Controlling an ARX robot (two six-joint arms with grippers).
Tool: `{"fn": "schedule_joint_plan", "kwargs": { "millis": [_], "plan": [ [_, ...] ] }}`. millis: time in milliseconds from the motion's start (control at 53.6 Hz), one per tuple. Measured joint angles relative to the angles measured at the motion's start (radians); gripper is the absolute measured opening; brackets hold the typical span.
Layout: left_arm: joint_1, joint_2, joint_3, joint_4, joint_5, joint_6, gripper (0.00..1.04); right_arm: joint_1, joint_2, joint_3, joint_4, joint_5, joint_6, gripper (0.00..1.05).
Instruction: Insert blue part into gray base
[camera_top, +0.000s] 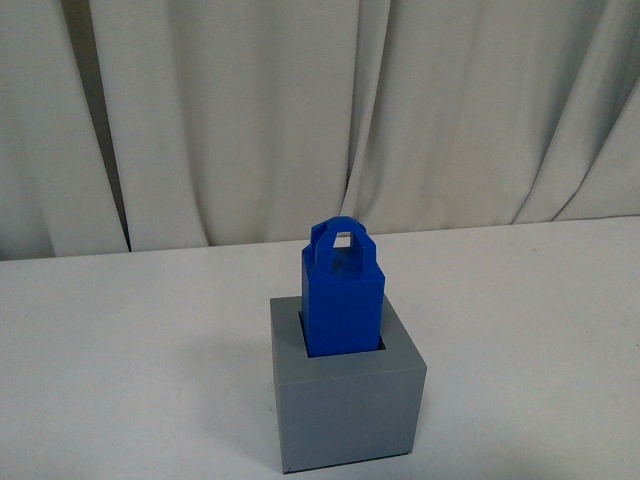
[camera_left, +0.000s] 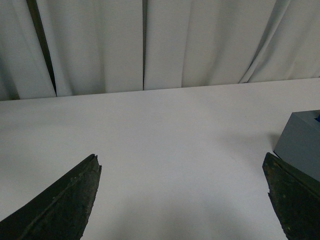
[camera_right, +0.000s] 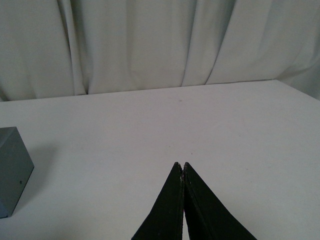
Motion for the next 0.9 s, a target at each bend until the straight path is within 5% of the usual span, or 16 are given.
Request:
{"fn": "schedule_joint_plan", "kwargs": {
  "millis": [821,895],
  "plan": [
    [0.0,0.0,0.0,0.0,0.0,0.0,0.99,0.0,-0.304,-0.044,-0.246,0.0,0.002,0.02],
    [0.0,0.0,0.0,0.0,0.0,0.0,0.99,0.0,-0.426,-0.043,-0.405,-0.001,0.002,0.02]
  ]
}}
